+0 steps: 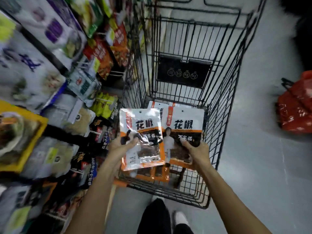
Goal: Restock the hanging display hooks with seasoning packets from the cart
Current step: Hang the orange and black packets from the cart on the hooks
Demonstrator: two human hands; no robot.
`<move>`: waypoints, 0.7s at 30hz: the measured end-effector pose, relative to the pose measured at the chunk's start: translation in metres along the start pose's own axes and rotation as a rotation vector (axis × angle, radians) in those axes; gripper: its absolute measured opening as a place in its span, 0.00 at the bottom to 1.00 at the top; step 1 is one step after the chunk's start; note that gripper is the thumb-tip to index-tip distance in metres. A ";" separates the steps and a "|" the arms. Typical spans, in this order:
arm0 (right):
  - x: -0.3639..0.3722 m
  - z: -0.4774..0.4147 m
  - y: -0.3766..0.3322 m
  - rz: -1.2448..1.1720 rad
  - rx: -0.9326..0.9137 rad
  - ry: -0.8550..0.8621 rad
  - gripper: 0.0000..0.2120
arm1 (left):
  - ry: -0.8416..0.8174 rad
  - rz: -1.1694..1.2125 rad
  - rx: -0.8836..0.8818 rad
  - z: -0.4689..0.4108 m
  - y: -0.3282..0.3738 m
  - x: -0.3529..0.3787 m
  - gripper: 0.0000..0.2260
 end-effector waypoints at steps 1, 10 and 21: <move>0.000 0.009 -0.013 0.035 -0.047 -0.040 0.07 | 0.026 0.020 0.057 0.013 0.013 -0.008 0.10; 0.026 0.139 -0.105 0.187 -0.344 -0.516 0.07 | 0.441 0.108 0.403 0.179 0.099 -0.101 0.17; 0.115 0.329 -0.126 0.267 -0.628 -1.023 0.09 | 0.904 0.069 0.583 0.415 0.126 -0.213 0.15</move>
Point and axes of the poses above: each hand's wrist, its own z-axis away from the middle knuckle, its own x-axis out of the palm, y = z × x, the point moved 2 cm from there along -z, towards the middle knuckle, and after that the axes turned 9 degrees about x, right-handed, at the moved point
